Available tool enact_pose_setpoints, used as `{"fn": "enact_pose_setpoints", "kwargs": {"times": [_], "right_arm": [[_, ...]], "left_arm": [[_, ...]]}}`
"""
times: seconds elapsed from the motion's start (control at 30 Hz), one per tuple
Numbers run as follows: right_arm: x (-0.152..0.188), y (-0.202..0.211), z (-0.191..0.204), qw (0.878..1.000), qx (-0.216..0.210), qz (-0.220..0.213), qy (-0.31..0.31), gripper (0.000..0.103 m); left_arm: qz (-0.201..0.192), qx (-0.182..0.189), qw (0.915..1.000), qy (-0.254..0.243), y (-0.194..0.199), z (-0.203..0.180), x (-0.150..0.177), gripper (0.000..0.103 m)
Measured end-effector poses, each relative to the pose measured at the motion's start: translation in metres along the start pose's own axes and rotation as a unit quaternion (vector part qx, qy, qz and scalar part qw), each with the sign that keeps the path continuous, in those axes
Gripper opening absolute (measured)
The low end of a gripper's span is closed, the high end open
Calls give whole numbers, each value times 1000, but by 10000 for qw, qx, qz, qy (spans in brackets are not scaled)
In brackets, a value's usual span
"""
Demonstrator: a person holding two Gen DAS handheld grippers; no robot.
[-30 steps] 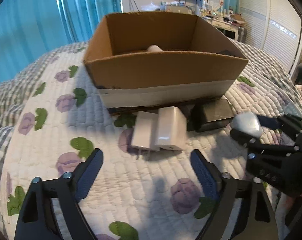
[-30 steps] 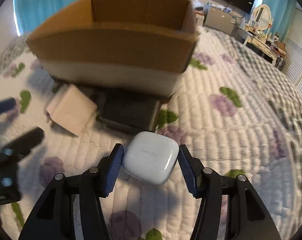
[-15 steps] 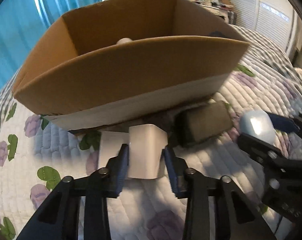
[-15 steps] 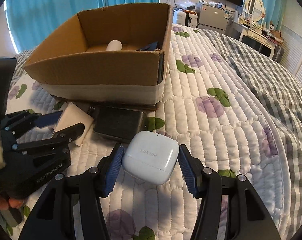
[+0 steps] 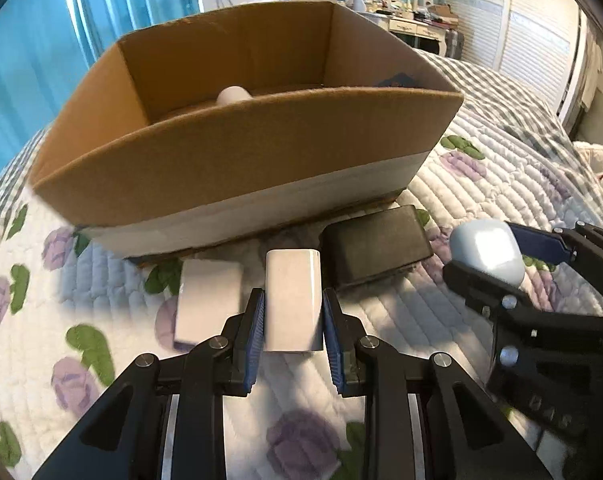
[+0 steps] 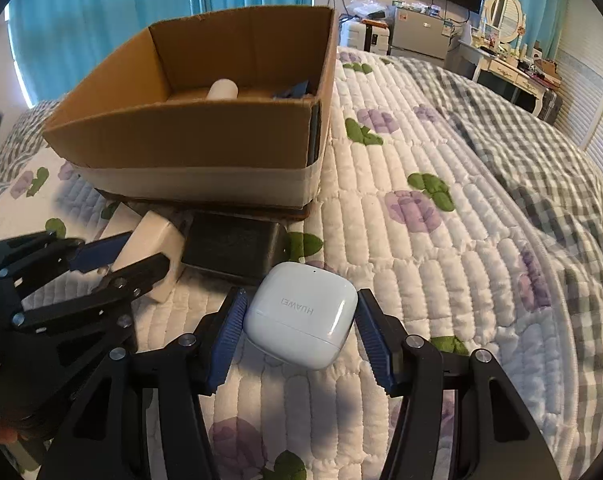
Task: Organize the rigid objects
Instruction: 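Grasp the white earbud case with the right gripper while the left grasps a white charger, then drop the earbud case and charger into the box, opening both grippers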
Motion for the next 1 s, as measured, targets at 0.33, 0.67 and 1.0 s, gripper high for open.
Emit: {"fn": "enact_pose_setpoints", "kwargs": {"times": [0.33, 0.67, 1.0], "right_arm": [[-16, 41, -8, 9993, -10, -386, -13, 56], [-94, 108, -16, 9903, -246, -1344, 245, 56], [-177, 66, -13, 9875, -665, -1388, 329, 56]], "left_arm": [[-178, 254, 9994, -178, 70, 9, -2, 28], [-1010, 182, 9946, -170, 124, 25, -88, 28], [-850, -253, 9961, -23, 62, 44, -147, 28]]}}
Point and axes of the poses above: each gripper's, at about its wrist camera, not at the fingertips, and y roughly against the way its jaws point, z to its left, x to its underside, the point moved 2 cm from there along -y, roughly the way its jaws point, and after that the axes turned 6 degrees about y, right-handed, at the moved point
